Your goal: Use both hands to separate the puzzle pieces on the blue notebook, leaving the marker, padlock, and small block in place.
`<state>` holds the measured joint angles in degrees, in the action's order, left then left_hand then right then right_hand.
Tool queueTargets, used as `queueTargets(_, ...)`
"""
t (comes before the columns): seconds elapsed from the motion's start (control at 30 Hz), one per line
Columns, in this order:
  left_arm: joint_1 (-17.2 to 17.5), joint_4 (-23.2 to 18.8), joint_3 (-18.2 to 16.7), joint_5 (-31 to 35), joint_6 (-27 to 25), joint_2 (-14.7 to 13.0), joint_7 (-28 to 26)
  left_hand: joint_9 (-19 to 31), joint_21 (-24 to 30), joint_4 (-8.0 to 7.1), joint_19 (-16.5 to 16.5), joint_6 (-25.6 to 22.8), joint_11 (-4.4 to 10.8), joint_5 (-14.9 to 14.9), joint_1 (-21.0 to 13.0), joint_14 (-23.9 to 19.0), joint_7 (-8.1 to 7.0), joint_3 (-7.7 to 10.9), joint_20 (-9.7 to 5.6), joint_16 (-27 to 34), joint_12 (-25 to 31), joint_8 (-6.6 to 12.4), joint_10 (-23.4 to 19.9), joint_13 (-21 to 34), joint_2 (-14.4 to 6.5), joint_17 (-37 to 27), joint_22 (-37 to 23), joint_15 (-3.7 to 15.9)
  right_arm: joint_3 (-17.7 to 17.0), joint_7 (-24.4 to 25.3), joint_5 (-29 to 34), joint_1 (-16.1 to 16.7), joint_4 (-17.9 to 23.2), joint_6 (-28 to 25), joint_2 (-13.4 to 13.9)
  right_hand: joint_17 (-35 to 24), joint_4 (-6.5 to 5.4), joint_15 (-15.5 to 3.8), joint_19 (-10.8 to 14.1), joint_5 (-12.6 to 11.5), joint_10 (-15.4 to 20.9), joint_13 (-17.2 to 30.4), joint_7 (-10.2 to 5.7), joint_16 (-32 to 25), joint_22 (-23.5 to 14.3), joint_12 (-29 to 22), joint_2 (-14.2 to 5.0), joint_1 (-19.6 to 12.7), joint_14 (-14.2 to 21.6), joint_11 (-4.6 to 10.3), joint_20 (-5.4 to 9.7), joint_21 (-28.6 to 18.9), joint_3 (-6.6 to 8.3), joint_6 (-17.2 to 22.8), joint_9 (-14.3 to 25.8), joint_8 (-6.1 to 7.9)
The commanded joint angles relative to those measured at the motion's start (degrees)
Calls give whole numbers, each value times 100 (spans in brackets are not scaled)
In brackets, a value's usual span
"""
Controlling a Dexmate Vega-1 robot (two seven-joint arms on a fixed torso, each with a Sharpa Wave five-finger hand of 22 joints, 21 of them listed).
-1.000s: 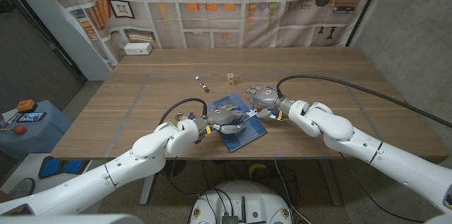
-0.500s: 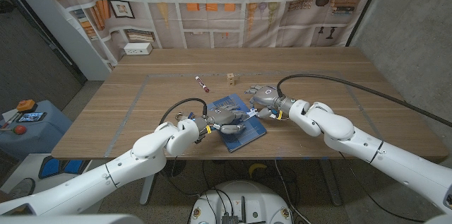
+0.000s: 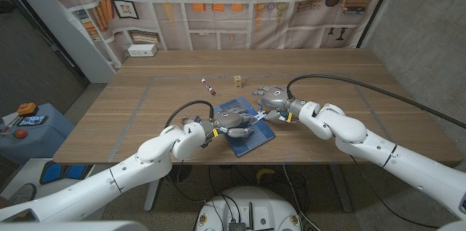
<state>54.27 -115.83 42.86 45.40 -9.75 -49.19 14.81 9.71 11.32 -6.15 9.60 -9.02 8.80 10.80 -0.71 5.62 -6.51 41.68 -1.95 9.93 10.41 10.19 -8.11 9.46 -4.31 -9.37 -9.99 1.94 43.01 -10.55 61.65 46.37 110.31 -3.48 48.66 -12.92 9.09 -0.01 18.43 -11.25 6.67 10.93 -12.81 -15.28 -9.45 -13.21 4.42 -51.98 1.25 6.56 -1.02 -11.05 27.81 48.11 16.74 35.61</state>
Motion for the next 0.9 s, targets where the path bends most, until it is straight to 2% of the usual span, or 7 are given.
queueTargets(0.03, -25, 33, 34, -16, -36, 23, 5, 15, 17, 12, 267, -93, -83, -16, -35, -34, 15, 38, -369, 1, 49, 21, -126, 33, -461, -8, -12, 640, -75, 25, -81, -27, 27, 51, 60, -27, 1, -11, 73, 0, 58, 10, -7, -23, -20, 10, -67, -15, 70, 2, 6, -36, -19, 60, 11, 38)
queueTargets(0.9, 37, -70, 28, 64, -109, -10, -101, 15, 14, 16, 263, -104, -98, -18, -31, -46, 17, 46, -369, 3, 48, 21, -139, 33, -462, -9, -12, 634, -313, 93, -267, 36, 233, 69, 172, -38, 8, -34, 98, 10, 92, 11, -9, -27, -21, 39, -77, -41, 89, 18, -1, -23, -51, 98, 13, 53)
